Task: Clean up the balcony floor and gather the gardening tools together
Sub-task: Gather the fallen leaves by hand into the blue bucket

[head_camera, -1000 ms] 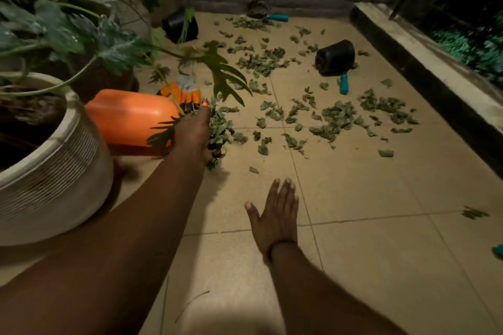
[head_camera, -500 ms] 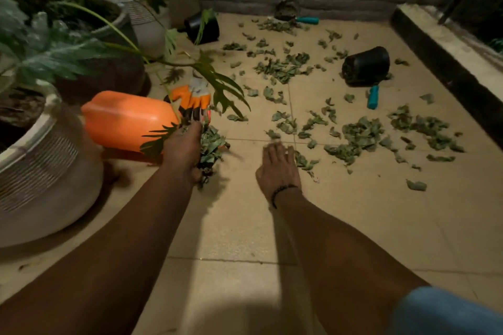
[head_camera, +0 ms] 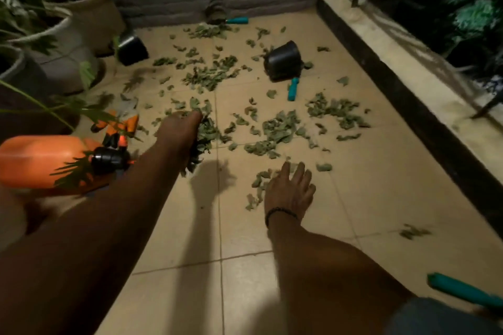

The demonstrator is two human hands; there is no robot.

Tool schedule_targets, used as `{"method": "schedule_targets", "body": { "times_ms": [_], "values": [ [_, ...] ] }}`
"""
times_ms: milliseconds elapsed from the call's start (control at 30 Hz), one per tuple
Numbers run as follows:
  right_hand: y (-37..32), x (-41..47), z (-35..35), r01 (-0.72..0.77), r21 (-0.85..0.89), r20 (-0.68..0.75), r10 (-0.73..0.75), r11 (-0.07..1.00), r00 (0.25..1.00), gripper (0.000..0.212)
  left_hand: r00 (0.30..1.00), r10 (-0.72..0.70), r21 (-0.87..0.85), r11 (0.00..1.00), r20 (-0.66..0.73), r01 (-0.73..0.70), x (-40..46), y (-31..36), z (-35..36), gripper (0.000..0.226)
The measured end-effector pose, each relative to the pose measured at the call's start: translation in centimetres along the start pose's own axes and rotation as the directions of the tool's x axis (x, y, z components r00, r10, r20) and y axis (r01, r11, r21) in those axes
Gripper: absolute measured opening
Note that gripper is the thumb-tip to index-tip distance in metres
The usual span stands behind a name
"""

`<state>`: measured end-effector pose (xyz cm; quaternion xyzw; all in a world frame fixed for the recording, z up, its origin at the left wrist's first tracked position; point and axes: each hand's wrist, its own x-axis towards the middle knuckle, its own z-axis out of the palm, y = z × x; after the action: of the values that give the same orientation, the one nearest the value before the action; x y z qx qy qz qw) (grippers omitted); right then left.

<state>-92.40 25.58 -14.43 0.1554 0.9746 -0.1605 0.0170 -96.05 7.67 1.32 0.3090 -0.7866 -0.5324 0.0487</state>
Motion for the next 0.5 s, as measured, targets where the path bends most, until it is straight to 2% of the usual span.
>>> {"method": "schedule_targets", "body": {
  "times_ms": [100,200,300,400,500],
  "values": [
    [1.5,-1.4,-1.0,-0.123,0.106,0.005,0.123,0.987,0.992,0.058,0.994,0.107,0.157,0.981,0.031,-0.111,-0.1,2.5,0.7,0.028],
    [4.3,-1.7,-1.6,-0.100,0.066,-0.029,0.103,0.993,0.994,0.060,0.987,0.120,0.216,0.966,0.104,-0.140,0.9,3.9,0.9,0.039],
    [8.4,0.2,-1.9,-0.250,0.046,-0.031,0.252,0.967,0.967,0.063,0.986,0.117,0.207,0.968,0.117,-0.139,1.8,3.9,0.2,0.055],
    [14.5,2.0,-2.8,-0.359,-0.015,-0.052,0.358,0.933,0.932,0.065,0.996,0.080,0.159,0.984,0.034,-0.084,0.6,3.6,-0.2,0.039],
    [21.5,3.6,-3.6,-0.531,0.066,0.028,0.530,0.845,0.847,0.068,1.000,-0.008,0.064,0.998,0.001,0.008,-1.2,3.0,-0.4,0.034]
  ]
}}
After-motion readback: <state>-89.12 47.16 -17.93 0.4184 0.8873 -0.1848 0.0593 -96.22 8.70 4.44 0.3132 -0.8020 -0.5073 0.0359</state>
